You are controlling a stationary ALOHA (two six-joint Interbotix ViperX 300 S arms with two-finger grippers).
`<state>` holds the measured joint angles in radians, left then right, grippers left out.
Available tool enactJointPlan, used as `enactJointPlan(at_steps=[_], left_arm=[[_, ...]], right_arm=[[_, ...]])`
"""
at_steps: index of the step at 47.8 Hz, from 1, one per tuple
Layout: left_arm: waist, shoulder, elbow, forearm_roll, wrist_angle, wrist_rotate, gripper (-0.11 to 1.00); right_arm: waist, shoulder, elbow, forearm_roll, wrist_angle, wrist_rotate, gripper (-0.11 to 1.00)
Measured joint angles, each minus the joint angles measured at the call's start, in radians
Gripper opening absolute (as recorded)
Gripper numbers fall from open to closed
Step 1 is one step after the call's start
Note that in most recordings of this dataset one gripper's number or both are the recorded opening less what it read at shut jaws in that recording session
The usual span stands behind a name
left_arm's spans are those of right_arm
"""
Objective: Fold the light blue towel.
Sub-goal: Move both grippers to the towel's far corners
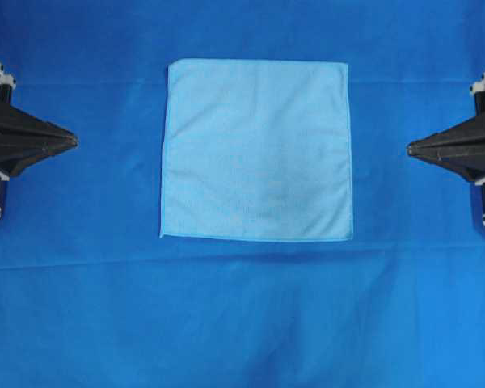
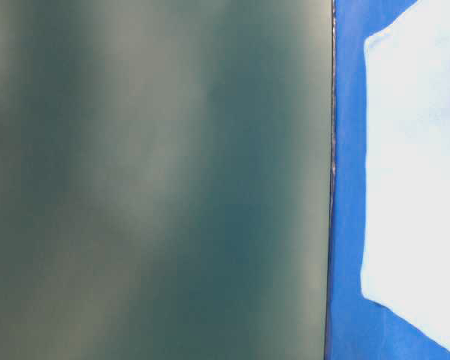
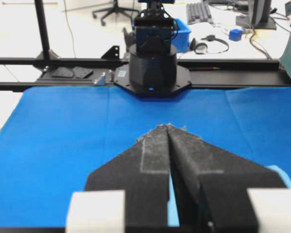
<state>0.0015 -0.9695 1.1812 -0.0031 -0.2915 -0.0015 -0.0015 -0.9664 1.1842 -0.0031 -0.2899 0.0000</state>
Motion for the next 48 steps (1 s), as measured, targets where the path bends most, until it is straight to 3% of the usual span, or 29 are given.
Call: enactJointPlan(at_steps=[4, 13, 21, 30, 32, 35, 42, 46, 48], left_arm=[[0.018, 0.018, -0.012, -0.012, 0.020, -0.005, 0.00], [0.100, 0.109, -0.038, -0.025, 0.040, 0.000, 0.00], [0.227, 0.236, -0.051, -0.025, 0.041, -0.015, 0.00], [0.336, 0.417, -0.092, -0.026, 0.041, -0.017, 0.03], [0.359, 0.465, -0.104, -0.026, 0.041, -0.017, 0.10], [0.382, 0.529, -0.120, -0.026, 0.040, -0.017, 0.24], [0.439, 0.675, -0.172, -0.026, 0.018, -0.015, 0.68], [0.471, 0.755, -0.202, -0.026, -0.005, -0.012, 0.87], [0.482, 0.795, -0.218, -0.026, -0.011, -0.008, 0.90]], right_arm=[[-0.026, 0.002, -0.008, 0.002, 0.009, 0.002, 0.00], [-0.206, 0.048, -0.058, 0.015, 0.138, 0.040, 0.00], [-0.353, 0.130, -0.072, 0.018, 0.232, 0.043, 0.00], [-0.468, 0.270, -0.075, 0.015, 0.244, 0.041, 0.01], [-0.485, 0.311, -0.081, 0.009, 0.244, 0.037, 0.06], [-0.512, 0.374, -0.091, -0.003, 0.242, 0.037, 0.23], [-0.578, 0.528, -0.123, -0.054, 0.221, 0.035, 0.60], [-0.612, 0.615, -0.147, -0.084, 0.204, 0.035, 0.57], [-0.623, 0.653, -0.160, -0.097, 0.196, 0.035, 0.56]])
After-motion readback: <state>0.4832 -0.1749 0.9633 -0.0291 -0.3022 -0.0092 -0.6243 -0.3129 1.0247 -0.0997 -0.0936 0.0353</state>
